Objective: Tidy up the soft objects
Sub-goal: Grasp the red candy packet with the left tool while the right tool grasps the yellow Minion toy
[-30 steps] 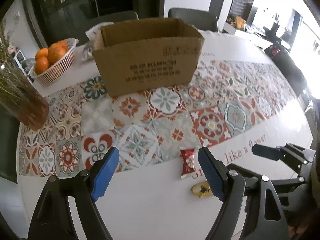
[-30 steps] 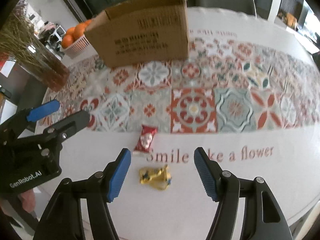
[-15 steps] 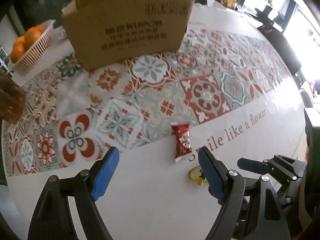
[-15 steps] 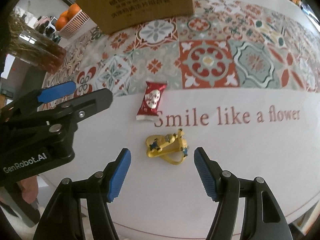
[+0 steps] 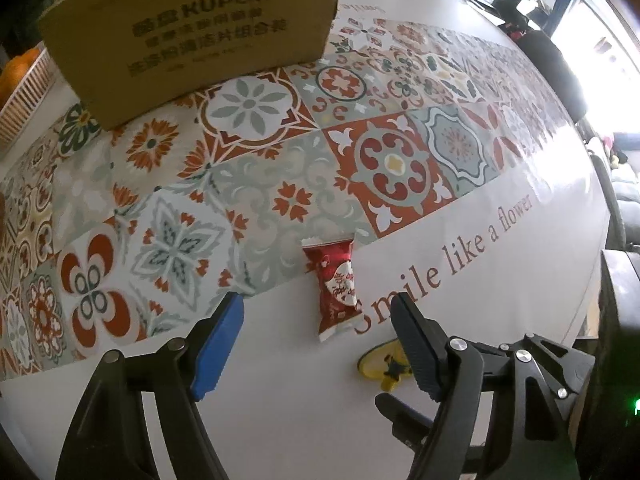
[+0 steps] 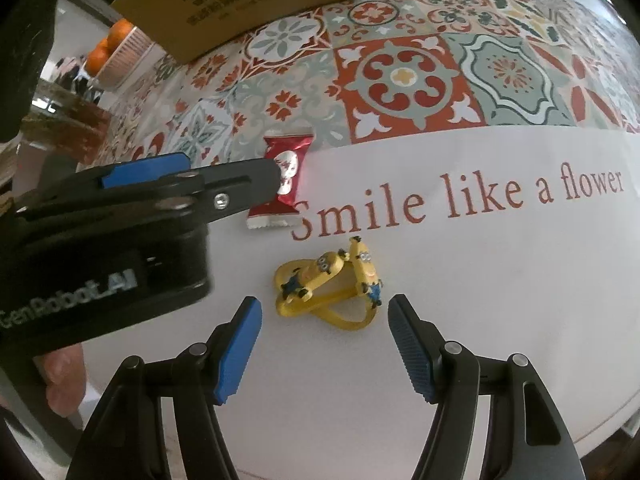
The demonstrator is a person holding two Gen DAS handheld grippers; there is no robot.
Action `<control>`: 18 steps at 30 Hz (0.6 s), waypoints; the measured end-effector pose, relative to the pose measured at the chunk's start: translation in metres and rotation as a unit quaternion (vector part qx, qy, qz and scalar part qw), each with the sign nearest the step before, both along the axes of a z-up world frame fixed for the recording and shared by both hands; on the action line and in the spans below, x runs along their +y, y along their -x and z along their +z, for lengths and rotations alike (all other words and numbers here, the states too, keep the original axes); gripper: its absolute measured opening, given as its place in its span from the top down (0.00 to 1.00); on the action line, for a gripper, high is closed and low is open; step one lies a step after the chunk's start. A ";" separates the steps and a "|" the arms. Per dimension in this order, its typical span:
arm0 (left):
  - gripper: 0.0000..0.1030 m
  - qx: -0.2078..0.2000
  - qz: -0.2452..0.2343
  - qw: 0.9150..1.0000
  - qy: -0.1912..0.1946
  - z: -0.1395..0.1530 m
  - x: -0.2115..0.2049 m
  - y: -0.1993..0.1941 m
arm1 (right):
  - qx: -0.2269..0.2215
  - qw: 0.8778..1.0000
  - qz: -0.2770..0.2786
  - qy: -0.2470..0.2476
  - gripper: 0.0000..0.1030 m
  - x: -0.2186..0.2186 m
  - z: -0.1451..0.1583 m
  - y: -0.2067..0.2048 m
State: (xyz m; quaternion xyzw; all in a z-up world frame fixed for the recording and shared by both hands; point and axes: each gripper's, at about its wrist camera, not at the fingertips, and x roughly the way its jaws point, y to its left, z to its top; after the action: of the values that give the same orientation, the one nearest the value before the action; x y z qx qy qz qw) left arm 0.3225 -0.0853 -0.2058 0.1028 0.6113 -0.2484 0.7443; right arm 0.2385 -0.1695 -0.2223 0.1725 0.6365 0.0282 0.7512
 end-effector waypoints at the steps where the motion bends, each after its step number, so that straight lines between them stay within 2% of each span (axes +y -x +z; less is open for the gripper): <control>1: 0.28 0.001 -0.001 1.000 -0.001 -0.002 -0.002 -0.001 | -0.004 1.000 -0.003 -0.001 0.35 -0.001 -0.001 0.000; 9: 0.31 0.014 -0.001 1.000 -0.010 -0.022 -0.011 -0.004 | -0.021 0.999 -0.016 0.025 0.35 0.005 -0.005 0.001; 14: 0.35 -0.008 -0.001 0.999 -0.031 -0.026 -0.014 -0.004 | -0.038 0.996 -0.011 0.076 0.35 0.012 -0.005 -0.002; 18: 0.41 -0.009 -0.006 0.999 -0.034 -0.032 -0.015 -0.001 | -0.045 0.995 -0.005 0.088 0.35 0.015 -0.005 -0.001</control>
State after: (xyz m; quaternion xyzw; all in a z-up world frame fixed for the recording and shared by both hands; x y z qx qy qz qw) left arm 0.3234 -0.1000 -0.2379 0.1339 0.6119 -0.2310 0.7445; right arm 0.2393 -0.1546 -0.2273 0.1071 0.6008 -0.0242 0.7918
